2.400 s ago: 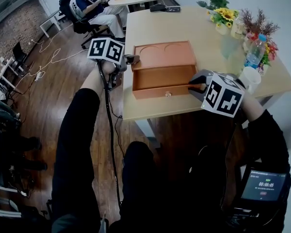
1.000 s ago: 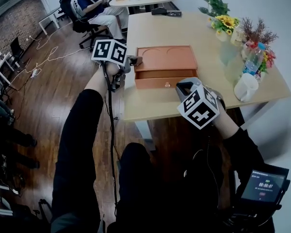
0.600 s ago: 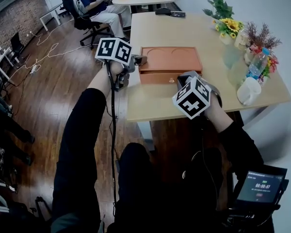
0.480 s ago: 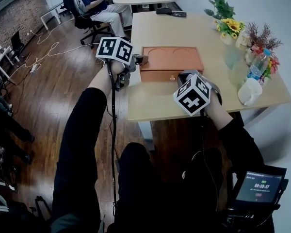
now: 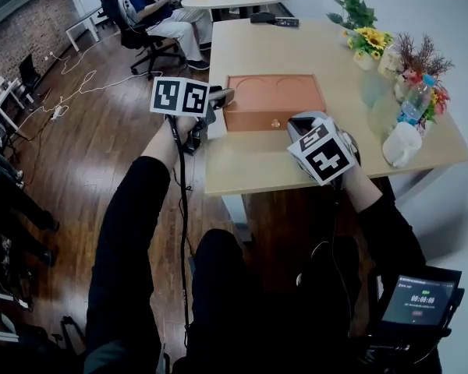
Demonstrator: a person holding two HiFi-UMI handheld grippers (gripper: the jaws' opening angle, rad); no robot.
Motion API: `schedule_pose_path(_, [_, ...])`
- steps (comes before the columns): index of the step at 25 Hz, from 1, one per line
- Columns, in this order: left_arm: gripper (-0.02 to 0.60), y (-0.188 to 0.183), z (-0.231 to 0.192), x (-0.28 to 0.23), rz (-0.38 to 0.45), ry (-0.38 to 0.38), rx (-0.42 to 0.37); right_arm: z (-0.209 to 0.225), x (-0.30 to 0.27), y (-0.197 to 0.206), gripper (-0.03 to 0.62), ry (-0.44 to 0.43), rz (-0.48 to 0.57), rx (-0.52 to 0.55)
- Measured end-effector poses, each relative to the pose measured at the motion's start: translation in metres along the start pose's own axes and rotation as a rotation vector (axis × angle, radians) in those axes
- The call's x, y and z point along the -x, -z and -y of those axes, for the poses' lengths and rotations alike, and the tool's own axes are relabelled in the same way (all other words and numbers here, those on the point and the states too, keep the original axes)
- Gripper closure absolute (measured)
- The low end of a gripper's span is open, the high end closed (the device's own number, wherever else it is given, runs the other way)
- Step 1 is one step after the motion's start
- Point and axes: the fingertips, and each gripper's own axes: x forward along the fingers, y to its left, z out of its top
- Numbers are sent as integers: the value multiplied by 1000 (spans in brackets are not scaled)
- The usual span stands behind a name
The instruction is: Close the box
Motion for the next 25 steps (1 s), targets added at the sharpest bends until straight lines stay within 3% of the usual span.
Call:
schedule_pose_path(4, [449, 8, 21, 38, 123, -44, -98, -8, 51, -12, 594, -140, 186, -261])
schedule_pose_path(9, [451, 33, 74, 109, 339, -39, -15, -23, 117, -17, 594, -316, 461, -580])
schedule_pose_path(14, [453, 49, 147, 192, 562, -59, 13, -49, 161, -16, 593, -315, 590, -766])
schedule_pose_path(20, [453, 69, 218, 194, 632, -80, -73, -69, 185, -15, 592, -227, 693, -781])
schedule_pose_path(25, [454, 80, 246, 171, 660, -203, -195, -79, 197, -7, 593, 0, 720, -579])
